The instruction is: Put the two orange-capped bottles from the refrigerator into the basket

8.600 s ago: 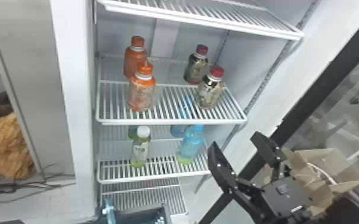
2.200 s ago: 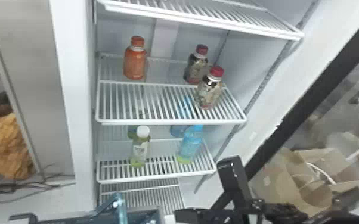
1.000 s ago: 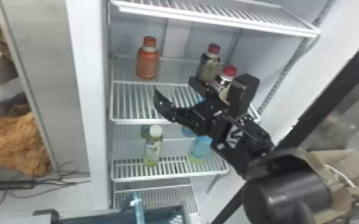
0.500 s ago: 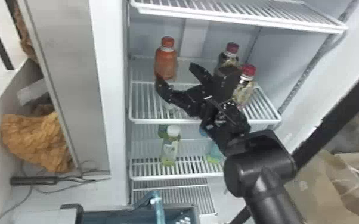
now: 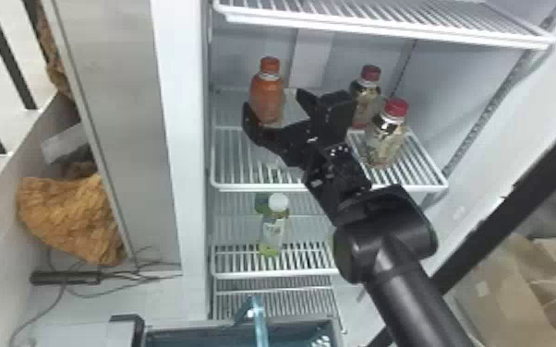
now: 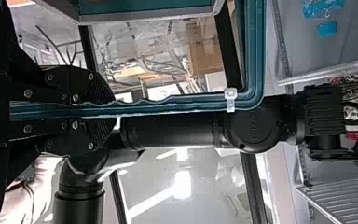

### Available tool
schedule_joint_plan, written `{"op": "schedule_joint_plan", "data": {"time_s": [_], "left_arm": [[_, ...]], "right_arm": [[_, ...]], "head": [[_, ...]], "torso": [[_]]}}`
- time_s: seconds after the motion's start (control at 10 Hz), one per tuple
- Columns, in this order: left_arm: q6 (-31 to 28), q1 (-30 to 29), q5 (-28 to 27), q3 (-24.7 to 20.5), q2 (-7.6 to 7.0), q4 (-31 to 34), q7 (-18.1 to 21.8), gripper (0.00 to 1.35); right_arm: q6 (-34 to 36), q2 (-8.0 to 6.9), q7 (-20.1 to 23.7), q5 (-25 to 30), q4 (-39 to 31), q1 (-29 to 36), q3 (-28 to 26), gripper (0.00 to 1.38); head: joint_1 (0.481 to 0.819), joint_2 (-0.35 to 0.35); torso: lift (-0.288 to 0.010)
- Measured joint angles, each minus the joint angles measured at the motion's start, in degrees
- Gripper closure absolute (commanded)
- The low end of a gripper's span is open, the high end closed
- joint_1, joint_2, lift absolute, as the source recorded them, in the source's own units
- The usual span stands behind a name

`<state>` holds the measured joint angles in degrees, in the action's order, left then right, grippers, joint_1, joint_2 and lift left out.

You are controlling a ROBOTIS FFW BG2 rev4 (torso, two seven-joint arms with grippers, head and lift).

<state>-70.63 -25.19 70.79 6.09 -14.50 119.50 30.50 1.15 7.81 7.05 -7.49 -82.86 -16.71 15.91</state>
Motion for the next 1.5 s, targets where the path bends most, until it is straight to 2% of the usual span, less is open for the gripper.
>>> {"op": "schedule_joint_plan", "data": {"time_s": [0.3, 0.9, 1.0, 1.1, 1.2, 1.3, 1.5], "left_arm": [[0.35, 0.02, 0.61, 0.4, -0.09, -0.18, 0.0, 1.21], [0.6, 0.58, 0.85, 1.24, -0.09, -0.75, 0.0, 1.21], [0.6, 0.73, 0.85, 1.39, -0.1, -0.87, 0.0, 1.21], [0.6, 1.02, 0.85, 1.71, -0.18, -1.04, 0.0, 1.21], [0.6, 1.22, 0.93, 1.94, -0.25, -1.21, 0.0, 1.21], [0.6, 1.2, 1.1, 1.96, -0.26, -1.29, 0.0, 1.21], [0.67, 0.99, 1.21, 1.81, -0.26, -1.3, 0.0, 1.21]], "right_arm": [[-1.11, -0.23, -2.94, -0.25, 6.79, -4.66, 2.31, 0.04], [-2.69, -0.55, -5.72, -1.61, 16.69, -11.4, 4.76, 0.06], [-3.15, -0.57, -6.3, -2.12, 18.34, -12.74, 5.52, 0.13], [-2.99, -0.57, -6.46, -3.33, 20.26, -14.1, 6.75, 0.44], [-2.58, -0.55, -6.46, -4.15, 21.31, -15.01, 8.02, 0.9], [-2.43, -0.58, -6.95, -4.45, 21.39, -15.23, 9.06, 0.86], [-2.44, -0.59, -7.08, -4.5, 20.82, -14.85, 9.76, 0.88]], "head": [[0.695, -0.179], [0.695, -0.186], [0.695, -0.186], [0.695, -0.184], [0.695, -0.177], [0.695, -0.169], [0.695, -0.158]], "torso": [[-0.04], [-0.04], [-0.04], [-0.04], [-0.04], [-0.04], [-0.04]]}}
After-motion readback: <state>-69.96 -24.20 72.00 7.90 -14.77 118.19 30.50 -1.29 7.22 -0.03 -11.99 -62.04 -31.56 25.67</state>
